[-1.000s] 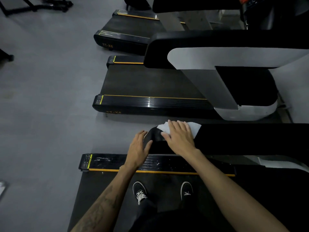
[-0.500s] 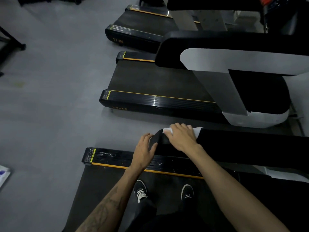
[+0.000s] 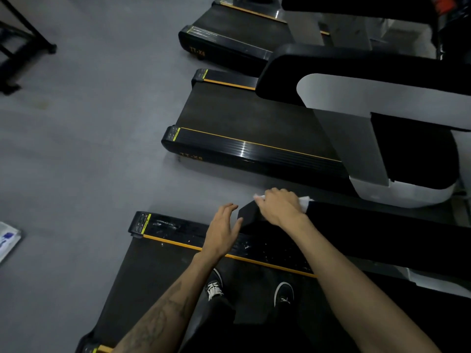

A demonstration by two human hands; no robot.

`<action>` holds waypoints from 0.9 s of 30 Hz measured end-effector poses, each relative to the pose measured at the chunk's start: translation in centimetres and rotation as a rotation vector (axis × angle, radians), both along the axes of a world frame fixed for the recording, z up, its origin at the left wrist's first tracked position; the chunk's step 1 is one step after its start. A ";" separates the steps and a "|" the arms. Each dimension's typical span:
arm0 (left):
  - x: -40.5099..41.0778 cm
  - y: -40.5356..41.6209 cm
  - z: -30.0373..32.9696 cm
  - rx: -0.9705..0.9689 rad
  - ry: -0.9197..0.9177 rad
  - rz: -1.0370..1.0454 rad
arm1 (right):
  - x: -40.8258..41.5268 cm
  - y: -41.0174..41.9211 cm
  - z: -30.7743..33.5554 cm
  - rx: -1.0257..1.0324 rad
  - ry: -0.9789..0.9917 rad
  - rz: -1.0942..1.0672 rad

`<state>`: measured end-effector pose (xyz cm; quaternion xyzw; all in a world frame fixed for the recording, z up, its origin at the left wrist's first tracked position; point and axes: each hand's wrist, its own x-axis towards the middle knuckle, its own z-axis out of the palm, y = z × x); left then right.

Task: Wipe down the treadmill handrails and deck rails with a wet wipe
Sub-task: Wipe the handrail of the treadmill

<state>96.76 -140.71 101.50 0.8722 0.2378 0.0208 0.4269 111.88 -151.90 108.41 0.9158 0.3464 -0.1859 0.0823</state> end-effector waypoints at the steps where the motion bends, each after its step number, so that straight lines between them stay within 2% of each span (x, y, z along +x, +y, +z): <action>1: 0.0 -0.1 -0.1 -0.002 0.000 -0.007 | -0.7 0.8 -0.3 -0.022 -0.005 0.046; 6: -0.3 -0.3 -0.4 -0.005 0.014 -0.029 | -3.1 -1.4 -0.7 -0.060 -0.170 0.342; 11: -0.3 -1.1 -1.0 -0.055 0.019 -0.039 | -3.9 -4.6 0.1 0.007 -0.114 0.448; 15: -0.4 -1.8 -2.1 -0.172 0.075 0.045 | -4.9 -3.8 -0.4 -0.090 -0.080 0.649; 20: -0.3 -2.6 -3.0 -0.348 0.118 0.170 | -4.3 -0.8 -0.7 -0.143 -0.155 0.490; 22: -0.4 -2.8 -3.1 -0.400 0.051 0.271 | -5.0 -1.0 -0.9 -0.166 -0.188 0.495; 25: -0.5 -2.7 -1.7 -0.451 -0.169 0.462 | -6.0 -1.8 -1.2 -0.163 -0.199 0.583; 27: 0.0 -2.6 -0.3 -0.468 -0.304 0.486 | -5.9 -2.0 -0.9 -0.059 -0.150 0.577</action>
